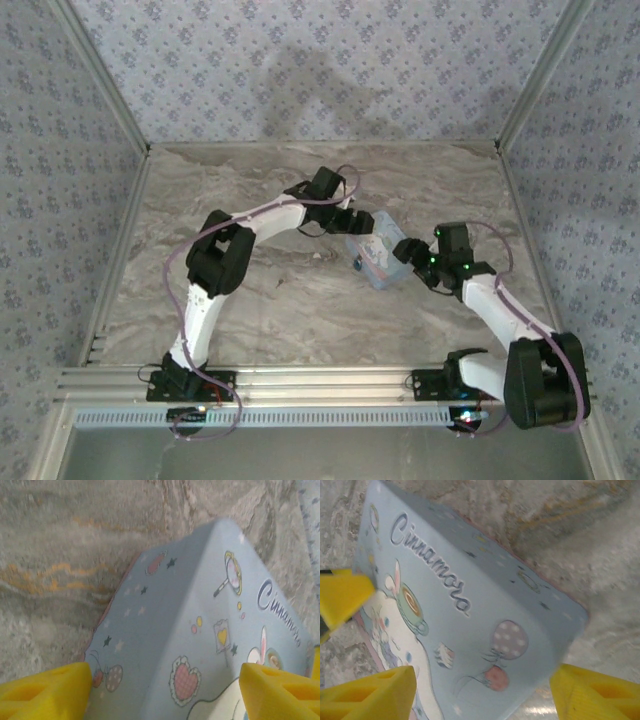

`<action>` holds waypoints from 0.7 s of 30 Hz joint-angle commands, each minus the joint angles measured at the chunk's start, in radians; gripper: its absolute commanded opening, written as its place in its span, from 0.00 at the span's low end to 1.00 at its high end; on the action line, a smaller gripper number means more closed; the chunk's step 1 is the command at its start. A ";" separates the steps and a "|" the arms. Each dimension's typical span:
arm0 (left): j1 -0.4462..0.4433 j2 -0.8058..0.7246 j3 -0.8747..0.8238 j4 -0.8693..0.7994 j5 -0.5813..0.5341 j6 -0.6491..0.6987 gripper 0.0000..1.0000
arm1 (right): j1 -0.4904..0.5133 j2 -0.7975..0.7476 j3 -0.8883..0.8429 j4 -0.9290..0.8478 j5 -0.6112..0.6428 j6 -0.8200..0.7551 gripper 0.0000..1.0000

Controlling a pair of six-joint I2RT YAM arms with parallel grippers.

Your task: Unlock the padlock with the key

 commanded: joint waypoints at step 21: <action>0.099 -0.520 -0.666 0.288 -0.180 -0.163 0.76 | 0.214 0.588 0.502 0.065 -0.094 -0.064 0.55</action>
